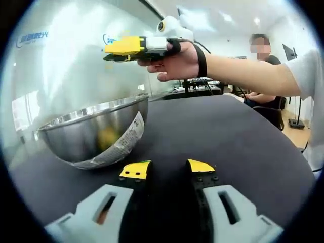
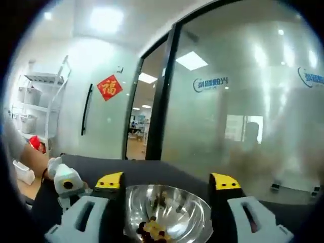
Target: Pick candy and put bowl
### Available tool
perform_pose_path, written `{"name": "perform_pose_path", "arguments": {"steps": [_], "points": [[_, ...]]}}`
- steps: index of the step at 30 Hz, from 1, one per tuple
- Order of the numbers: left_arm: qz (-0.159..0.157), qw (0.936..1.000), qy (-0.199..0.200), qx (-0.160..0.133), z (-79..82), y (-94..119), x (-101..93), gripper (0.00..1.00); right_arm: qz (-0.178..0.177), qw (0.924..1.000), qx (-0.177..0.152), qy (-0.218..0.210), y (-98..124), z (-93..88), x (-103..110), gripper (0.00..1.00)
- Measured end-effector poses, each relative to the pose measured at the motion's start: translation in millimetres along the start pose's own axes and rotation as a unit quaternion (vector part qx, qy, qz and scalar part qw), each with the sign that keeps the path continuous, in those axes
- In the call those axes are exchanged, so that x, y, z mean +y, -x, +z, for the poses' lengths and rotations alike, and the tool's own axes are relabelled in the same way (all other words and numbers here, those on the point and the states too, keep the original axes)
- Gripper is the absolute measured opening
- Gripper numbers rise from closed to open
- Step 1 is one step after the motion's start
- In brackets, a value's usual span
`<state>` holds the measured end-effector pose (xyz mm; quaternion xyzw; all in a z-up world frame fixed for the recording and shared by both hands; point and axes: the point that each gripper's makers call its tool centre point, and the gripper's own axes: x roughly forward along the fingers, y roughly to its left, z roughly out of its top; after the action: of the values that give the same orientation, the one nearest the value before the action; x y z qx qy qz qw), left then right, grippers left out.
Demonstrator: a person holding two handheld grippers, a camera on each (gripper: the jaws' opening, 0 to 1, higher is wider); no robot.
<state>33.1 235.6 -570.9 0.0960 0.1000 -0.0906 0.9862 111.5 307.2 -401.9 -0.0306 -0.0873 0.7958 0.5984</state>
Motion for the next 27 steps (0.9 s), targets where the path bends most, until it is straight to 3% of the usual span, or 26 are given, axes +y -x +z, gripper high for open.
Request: {"name": "perform_pose_path", "arguments": {"steps": [2,3,6,12,15,17,20,21,22,24,26,27], "points": [[0.0,1.0,0.0,0.0,-0.2,0.2,0.9,0.2,0.001,1.0,0.0,-0.008,1.6,0.3,0.3,0.35],[0.0,1.0,0.0,0.0,-0.4,0.2,1.4,0.2,0.001,0.9999,0.001,-0.01,1.6,0.3,0.6,0.29],[0.0,1.0,0.001,0.0,-0.4,0.4,1.4,0.2,0.0,1.0,-0.004,-0.006,3.0,2.8,3.0,0.34],[0.001,1.0,0.001,-0.002,-0.3,0.6,2.0,0.21,-0.01,0.9998,-0.007,-0.012,24.5,-6.5,-1.9,0.33],[0.004,1.0,0.003,0.0,-0.7,0.7,1.8,0.2,-0.118,0.9908,-0.022,-0.062,68.8,-30.2,-28.8,0.25],[0.007,1.0,-0.004,-0.002,0.0,1.6,0.6,0.2,-0.161,0.9833,-0.02,-0.083,94.3,-57.3,-39.7,0.24],[0.009,0.9998,-0.015,-0.006,0.9,2.0,-0.4,0.19,-0.218,0.9659,0.092,-0.105,133.8,-138.3,-58.7,0.15],[0.009,0.9998,-0.016,-0.006,1.1,1.7,-0.2,0.19,-0.237,0.9543,0.125,-0.133,144.9,-160.7,-63.0,0.11],[0.009,0.9998,-0.017,-0.006,1.1,1.5,-0.1,0.19,-0.243,0.9437,0.159,-0.158,153.0,-170.7,-60.7,0.09],[0.009,0.9997,-0.02,-0.007,1.9,1.3,-3.0,0.19,-0.243,0.9494,0.074,-0.184,145.1,-143.1,-67.4,0.09],[0.011,0.9998,-0.019,-0.005,2.1,2.1,-5.3,0.19,-0.239,0.9489,0.083,-0.188,144.6,-144.8,-58.9,0.09],[0.011,0.9998,-0.016,-0.004,1.5,2.7,-5.5,0.19,-0.258,0.9451,0.098,-0.175,147.7,-149.6,-60.4,0.09]]}}
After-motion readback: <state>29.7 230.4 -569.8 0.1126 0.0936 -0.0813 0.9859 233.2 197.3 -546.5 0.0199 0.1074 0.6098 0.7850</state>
